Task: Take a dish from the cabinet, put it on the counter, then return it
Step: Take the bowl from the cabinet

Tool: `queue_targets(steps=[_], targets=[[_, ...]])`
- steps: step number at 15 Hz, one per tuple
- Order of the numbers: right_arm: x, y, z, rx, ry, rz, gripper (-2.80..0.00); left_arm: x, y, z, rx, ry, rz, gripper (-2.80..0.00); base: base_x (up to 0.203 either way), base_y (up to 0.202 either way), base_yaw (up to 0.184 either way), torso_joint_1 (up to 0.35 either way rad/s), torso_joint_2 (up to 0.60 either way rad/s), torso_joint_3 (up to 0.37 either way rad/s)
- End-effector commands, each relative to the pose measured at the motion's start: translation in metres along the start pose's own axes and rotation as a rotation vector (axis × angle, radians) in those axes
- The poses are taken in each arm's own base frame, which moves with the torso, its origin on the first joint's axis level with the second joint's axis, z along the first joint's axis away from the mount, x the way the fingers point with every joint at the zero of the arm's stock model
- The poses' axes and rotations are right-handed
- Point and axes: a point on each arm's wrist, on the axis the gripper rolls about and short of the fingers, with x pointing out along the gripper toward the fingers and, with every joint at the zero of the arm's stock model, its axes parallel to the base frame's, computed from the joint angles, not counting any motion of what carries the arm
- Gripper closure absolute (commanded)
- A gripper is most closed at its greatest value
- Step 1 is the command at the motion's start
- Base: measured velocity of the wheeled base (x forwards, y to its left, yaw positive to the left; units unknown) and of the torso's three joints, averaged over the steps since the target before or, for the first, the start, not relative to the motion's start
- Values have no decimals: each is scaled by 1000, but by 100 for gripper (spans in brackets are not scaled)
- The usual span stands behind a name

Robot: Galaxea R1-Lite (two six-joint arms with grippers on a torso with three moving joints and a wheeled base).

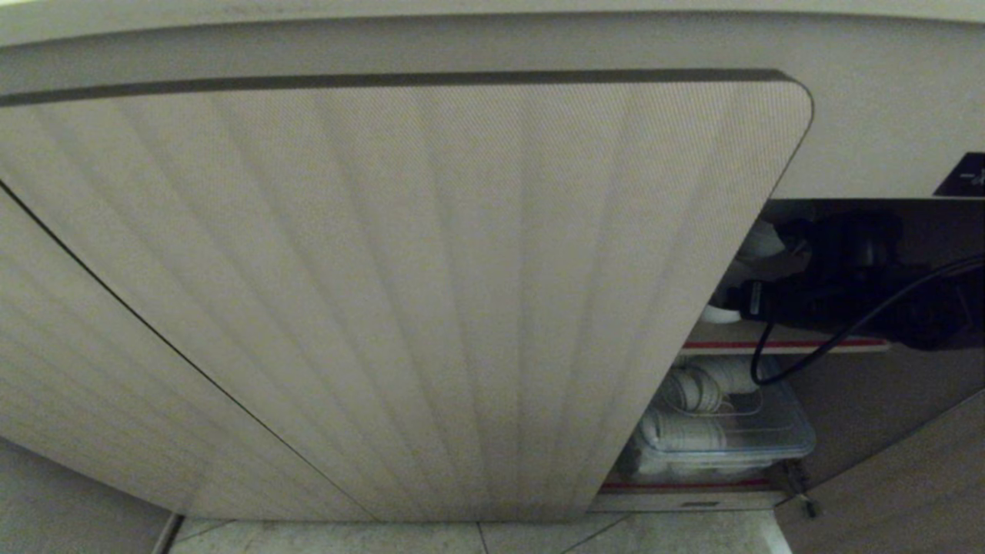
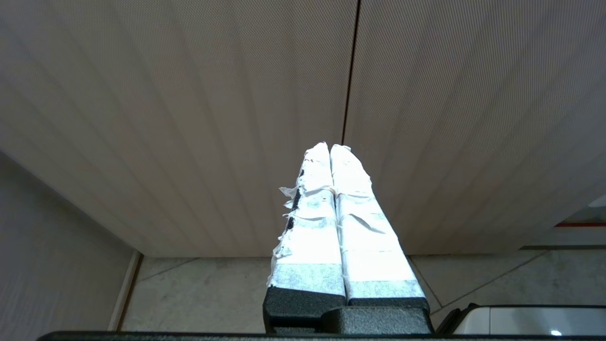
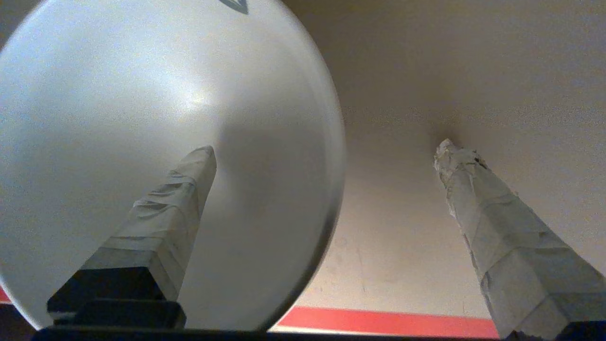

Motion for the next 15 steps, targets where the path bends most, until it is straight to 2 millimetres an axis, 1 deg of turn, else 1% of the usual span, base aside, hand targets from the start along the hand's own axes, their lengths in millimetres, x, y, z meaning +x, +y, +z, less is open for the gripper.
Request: queue_targets(steps=[1, 8, 15], targets=[[1, 0, -1, 3, 10, 0, -280, 0, 0, 0, 0, -1, 0, 0, 0, 0, 0, 0, 0, 0], [2, 0, 1, 2, 5, 2, -280, 0, 0, 0, 0, -1, 0, 0, 0, 0, 0, 0, 0, 0], [6, 2, 11, -2, -17, 6, -280, 0, 0, 0, 0, -1, 0, 0, 0, 0, 0, 0, 0, 0]])
